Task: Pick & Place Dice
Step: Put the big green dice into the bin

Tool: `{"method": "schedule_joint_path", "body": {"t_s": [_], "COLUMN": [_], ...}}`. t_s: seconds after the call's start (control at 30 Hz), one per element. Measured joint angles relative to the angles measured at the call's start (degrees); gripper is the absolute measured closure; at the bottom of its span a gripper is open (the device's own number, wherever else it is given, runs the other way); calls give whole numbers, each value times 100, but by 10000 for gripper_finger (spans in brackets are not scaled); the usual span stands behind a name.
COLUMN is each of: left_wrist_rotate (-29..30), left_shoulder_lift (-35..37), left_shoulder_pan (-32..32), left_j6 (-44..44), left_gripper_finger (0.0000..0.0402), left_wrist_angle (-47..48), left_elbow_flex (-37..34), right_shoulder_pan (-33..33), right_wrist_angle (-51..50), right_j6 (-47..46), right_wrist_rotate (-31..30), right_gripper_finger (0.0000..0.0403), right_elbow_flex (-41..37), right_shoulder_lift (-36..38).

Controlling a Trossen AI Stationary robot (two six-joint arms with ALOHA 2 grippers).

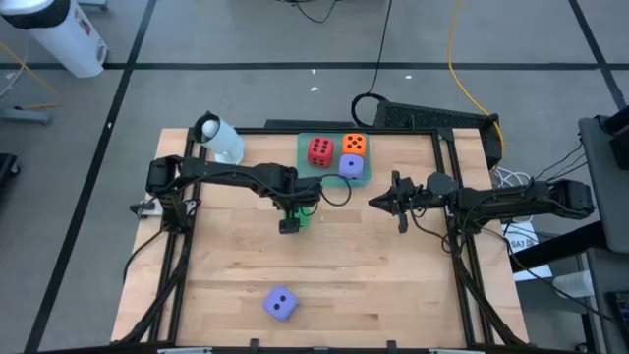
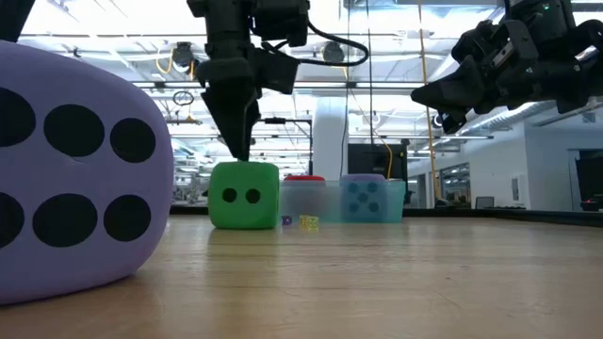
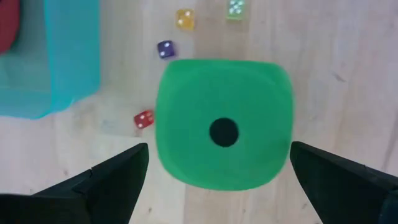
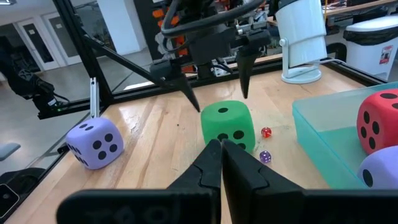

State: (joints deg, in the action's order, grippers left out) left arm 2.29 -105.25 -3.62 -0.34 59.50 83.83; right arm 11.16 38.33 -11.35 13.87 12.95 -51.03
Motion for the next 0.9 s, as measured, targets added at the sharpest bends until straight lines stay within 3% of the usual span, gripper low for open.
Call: {"method": "schedule_joint_path", "body": {"t_s": [0.53, 0.9], "left_wrist_rotate": [-462, -582], "left_shoulder_lift": [-61, -17], "left_shoulder_pan": [-172, -267], "left_j6": [168, 173], "left_gripper_finger": [2, 2], "left_wrist_angle": [-530, -1144], "left_elbow_flex": [-76, -688], "right_shoulder_pan": [0, 0], "right_wrist_angle": [44, 81], "right_j6": [-22, -13], "right_wrist_rotate": [9, 9], "right_gripper_finger": [399, 398], "right_elbow_flex": [0, 0], "right_shoulder_lift": [0, 2]}}
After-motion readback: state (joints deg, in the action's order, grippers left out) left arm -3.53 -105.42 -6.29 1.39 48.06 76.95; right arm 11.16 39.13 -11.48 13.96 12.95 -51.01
